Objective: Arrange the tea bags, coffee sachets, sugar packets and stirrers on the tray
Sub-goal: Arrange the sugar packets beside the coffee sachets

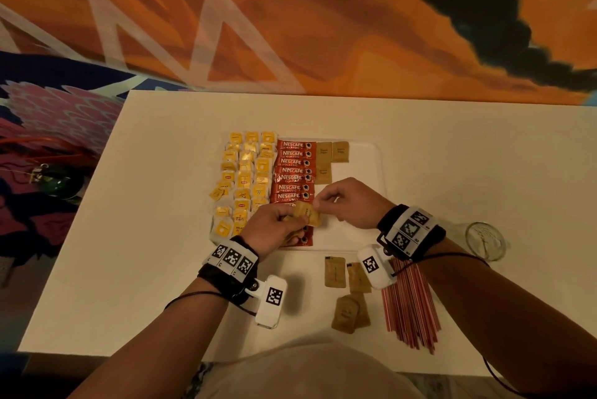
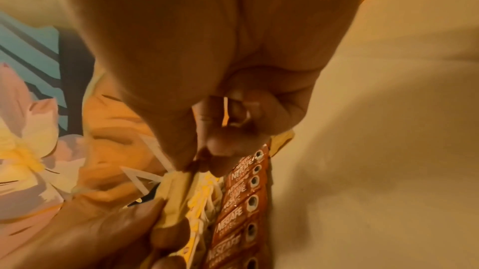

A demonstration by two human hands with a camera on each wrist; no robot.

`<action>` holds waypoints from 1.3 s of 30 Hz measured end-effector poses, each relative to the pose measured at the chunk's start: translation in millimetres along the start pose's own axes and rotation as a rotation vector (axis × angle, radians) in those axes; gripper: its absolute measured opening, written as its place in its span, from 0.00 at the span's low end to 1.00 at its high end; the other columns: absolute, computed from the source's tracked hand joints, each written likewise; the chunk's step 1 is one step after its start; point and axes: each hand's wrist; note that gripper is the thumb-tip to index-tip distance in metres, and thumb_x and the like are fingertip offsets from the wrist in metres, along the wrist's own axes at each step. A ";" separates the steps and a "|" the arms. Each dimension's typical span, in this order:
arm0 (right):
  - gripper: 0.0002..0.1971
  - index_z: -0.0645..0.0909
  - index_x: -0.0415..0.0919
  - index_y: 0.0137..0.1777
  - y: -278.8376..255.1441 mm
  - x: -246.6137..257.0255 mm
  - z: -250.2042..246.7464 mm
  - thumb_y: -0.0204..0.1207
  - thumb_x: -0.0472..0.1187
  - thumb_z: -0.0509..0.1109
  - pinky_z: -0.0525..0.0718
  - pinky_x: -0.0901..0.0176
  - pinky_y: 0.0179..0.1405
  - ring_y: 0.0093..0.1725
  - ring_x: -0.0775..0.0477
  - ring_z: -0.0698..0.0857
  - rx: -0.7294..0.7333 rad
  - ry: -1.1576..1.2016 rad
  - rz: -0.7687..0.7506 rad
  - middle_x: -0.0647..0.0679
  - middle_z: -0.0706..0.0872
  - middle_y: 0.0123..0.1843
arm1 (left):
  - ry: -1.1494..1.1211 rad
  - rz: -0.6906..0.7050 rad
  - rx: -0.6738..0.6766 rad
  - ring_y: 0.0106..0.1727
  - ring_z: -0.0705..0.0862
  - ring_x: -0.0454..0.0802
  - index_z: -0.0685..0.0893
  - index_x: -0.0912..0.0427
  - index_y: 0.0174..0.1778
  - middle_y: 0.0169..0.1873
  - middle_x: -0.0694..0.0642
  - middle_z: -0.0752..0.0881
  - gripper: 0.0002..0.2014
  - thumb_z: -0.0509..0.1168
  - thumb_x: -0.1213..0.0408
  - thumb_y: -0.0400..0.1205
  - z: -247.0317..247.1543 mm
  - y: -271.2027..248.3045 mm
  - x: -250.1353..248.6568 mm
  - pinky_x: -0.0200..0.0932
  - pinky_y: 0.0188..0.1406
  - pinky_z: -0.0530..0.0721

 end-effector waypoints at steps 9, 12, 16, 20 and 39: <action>0.08 0.93 0.43 0.51 -17.7 -18.6 0.2 0.81 0.45 0.74 0.73 0.76 0.34 0.32 0.71 0.81 -0.020 -0.051 0.021 0.59 0.90 0.41 | -0.125 0.000 0.022 0.34 0.88 0.50 0.90 0.65 0.54 0.40 0.65 0.90 0.08 0.68 0.75 0.83 9.0 2.1 -11.0 0.38 0.37 0.90; 0.06 0.91 0.49 0.45 -13.7 -24.4 -12.4 0.82 0.46 0.73 0.77 0.64 0.37 0.30 0.65 0.81 -0.136 -0.007 0.083 0.56 0.92 0.46 | -0.240 -0.029 0.008 0.38 0.90 0.52 0.87 0.69 0.56 0.43 0.62 0.90 0.11 0.65 0.80 0.81 11.6 0.9 -11.4 0.42 0.42 0.91; 0.09 0.88 0.52 0.40 -0.4 -31.2 -30.8 0.83 0.45 0.72 0.77 0.62 0.34 0.29 0.57 0.79 -0.295 0.001 0.163 0.56 0.88 0.35 | -0.228 -0.025 0.029 0.43 0.91 0.53 0.86 0.66 0.58 0.45 0.60 0.90 0.18 0.61 0.87 0.79 9.3 -1.0 -7.6 0.47 0.47 0.91; 0.14 0.86 0.53 0.33 18.6 -39.0 -37.7 0.82 0.45 0.72 0.76 0.59 0.33 0.29 0.51 0.79 -0.355 -0.013 0.231 0.52 0.85 0.30 | -0.243 -0.007 0.065 0.51 0.92 0.56 0.83 0.65 0.62 0.50 0.60 0.92 0.24 0.58 0.92 0.77 6.6 -1.2 -3.2 0.48 0.50 0.90; 0.19 0.88 0.25 0.44 50.0 -54.3 -31.6 0.80 0.46 0.71 0.75 0.58 0.33 0.32 0.46 0.78 -0.356 -0.096 0.434 0.43 0.82 0.32 | -0.211 -0.055 -0.049 0.35 0.88 0.53 0.85 0.61 0.60 0.44 0.65 0.88 0.15 0.59 0.78 0.84 4.1 -4.9 -4.6 0.42 0.31 0.86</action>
Point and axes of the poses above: each hand's wrist, its own y-axis towards the middle knuckle, its own z-axis out of the palm, x = y × z
